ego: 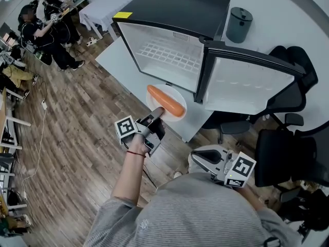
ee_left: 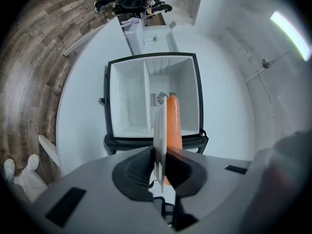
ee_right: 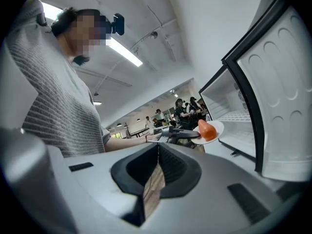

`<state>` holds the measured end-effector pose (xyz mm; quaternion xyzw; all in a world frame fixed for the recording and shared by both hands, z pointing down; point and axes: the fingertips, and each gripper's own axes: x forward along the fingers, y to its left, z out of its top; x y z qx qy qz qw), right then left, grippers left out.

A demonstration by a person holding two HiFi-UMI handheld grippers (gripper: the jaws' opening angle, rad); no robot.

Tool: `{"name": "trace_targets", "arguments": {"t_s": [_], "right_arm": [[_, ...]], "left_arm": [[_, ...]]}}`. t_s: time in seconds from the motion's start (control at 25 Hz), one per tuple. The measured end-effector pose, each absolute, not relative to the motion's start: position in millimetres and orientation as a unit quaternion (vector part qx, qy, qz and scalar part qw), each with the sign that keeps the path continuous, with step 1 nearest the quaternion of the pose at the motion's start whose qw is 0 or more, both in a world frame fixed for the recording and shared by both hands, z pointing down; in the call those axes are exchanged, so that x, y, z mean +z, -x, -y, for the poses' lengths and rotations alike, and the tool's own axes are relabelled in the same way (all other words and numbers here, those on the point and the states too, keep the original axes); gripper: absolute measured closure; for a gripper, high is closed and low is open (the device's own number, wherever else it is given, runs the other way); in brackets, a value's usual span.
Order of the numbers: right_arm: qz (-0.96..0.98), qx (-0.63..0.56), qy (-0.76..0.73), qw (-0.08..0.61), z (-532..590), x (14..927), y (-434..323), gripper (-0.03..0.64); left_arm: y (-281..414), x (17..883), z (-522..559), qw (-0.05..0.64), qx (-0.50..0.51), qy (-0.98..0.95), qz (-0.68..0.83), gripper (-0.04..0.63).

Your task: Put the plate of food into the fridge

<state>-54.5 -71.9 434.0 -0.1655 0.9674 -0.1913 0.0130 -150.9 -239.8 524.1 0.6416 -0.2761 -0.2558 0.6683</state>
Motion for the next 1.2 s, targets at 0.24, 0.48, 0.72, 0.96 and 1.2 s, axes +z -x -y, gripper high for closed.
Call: {"name": "trace_targets", "arguments": {"t_s": [0.24, 0.48, 0.72, 0.96, 1.2], "right_arm": [[-0.965, -0.196, 0.173, 0.013, 78, 437, 47, 0.603], [-0.962, -0.205, 0.182, 0.014, 90, 442, 36, 0.603], [-0.961, -0.207, 0.185, 0.016, 102, 442, 26, 0.603], [-0.96, -0.207, 0.188, 0.019, 122, 441, 14, 0.603], [-0.96, -0.208, 0.188, 0.019, 142, 440, 6, 0.603]], "left_arm": [[151, 530, 270, 0.669, -0.265, -0.633, 0.286, 0.554], [149, 535, 293, 0.672, -0.277, -0.621, 0.294, 0.554], [142, 543, 316, 0.675, -0.275, -0.614, 0.303, 0.554], [137, 552, 341, 0.671, -0.263, -0.616, 0.317, 0.554], [130, 560, 364, 0.673, -0.257, -0.612, 0.325, 0.554]]}}
